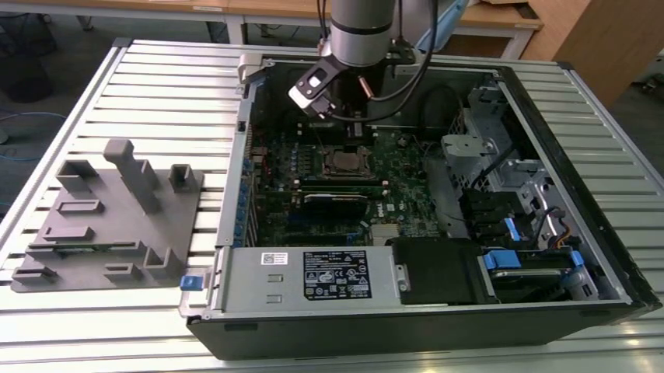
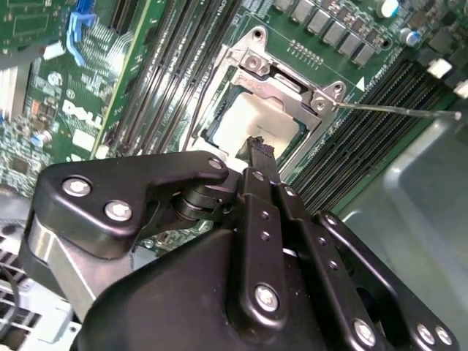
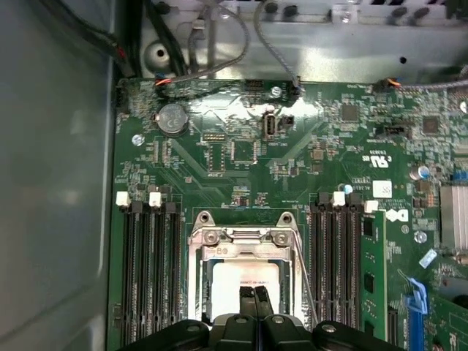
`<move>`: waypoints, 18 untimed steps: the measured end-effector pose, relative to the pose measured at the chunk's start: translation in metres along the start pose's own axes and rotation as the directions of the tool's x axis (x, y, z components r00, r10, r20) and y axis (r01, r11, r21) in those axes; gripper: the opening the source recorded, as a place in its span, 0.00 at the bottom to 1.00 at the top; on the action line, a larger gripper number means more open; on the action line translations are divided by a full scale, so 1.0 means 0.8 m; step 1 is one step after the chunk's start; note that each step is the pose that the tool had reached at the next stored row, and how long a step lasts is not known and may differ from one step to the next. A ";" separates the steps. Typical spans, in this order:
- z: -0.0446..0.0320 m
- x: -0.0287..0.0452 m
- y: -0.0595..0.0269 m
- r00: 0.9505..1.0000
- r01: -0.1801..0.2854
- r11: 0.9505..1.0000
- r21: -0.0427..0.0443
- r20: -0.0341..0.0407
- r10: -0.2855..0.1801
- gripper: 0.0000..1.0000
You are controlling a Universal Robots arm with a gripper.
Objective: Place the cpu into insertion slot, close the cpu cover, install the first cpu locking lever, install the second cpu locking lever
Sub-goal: 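Close the cpu cover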
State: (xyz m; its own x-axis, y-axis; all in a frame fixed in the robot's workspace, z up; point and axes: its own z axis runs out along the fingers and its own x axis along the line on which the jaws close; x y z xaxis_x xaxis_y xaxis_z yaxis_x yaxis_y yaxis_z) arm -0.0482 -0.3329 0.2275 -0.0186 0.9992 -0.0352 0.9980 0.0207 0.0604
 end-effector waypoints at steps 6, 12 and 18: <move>0.0009 0.0001 0.000 0.994 0.109 0.994 -0.004 -0.006 -0.109 0.11; 0.0014 0.0001 0.000 0.976 0.216 0.976 -0.009 -0.012 -0.216 0.11; 0.0014 0.0000 0.000 0.971 0.240 0.971 -0.010 -0.013 -0.240 0.11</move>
State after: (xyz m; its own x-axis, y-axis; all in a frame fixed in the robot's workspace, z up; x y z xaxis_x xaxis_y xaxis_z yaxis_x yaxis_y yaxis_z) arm -0.0482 -0.3329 0.2264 -0.2583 0.9654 -0.0352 0.9637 0.2600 0.0604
